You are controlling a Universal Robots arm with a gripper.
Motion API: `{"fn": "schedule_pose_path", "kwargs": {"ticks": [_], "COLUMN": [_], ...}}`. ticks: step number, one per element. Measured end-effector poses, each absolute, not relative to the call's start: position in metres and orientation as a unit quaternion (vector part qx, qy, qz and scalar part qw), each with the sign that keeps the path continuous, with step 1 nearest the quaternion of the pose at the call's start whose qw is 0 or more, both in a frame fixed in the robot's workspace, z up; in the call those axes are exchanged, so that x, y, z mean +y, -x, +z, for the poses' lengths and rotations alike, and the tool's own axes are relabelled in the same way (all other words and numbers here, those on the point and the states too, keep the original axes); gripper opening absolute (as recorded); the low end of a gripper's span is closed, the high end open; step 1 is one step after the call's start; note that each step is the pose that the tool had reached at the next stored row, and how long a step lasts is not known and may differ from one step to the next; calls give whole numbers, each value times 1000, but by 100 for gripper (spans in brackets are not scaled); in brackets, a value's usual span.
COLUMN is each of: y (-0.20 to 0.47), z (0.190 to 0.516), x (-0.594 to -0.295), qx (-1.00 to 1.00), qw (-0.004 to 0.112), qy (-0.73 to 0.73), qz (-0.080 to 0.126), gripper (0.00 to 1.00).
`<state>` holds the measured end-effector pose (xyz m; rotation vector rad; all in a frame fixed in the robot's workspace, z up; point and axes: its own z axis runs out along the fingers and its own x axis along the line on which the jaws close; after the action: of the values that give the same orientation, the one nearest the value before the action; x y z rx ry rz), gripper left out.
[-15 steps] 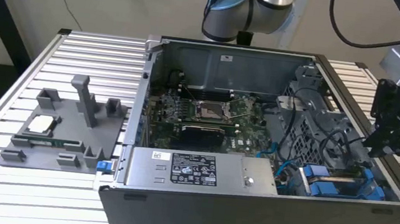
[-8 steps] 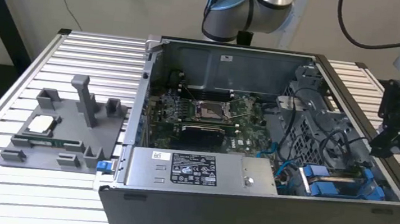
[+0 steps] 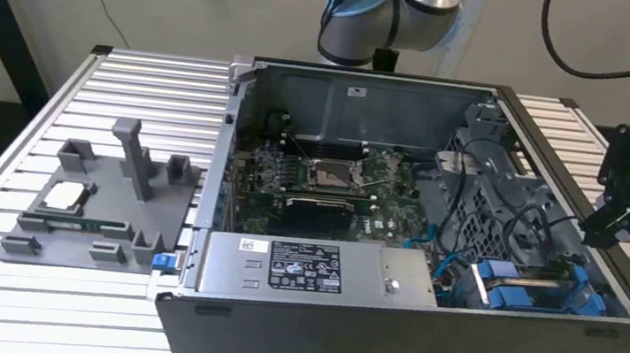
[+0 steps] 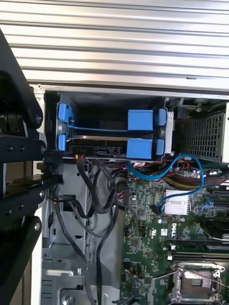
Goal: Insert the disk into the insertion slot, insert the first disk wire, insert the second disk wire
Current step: 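Insert the second disk wire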
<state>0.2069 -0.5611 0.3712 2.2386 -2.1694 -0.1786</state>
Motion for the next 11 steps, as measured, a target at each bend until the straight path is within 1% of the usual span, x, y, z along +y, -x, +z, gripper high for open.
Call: {"fn": "schedule_pose_path", "kwargs": {"ticks": [2,6,8,11], "y": [-210,-212,-213,-217], "z": [371,370,369,369], "x": [-561,-561,-561,-561], "qx": [-695,-695,-695,-695], "qw": [13,24,24,19], "qy": [-717,-715,-715,-715], "qz": [-61,-72,-75,-80], "gripper": [27,27,27,27]}}
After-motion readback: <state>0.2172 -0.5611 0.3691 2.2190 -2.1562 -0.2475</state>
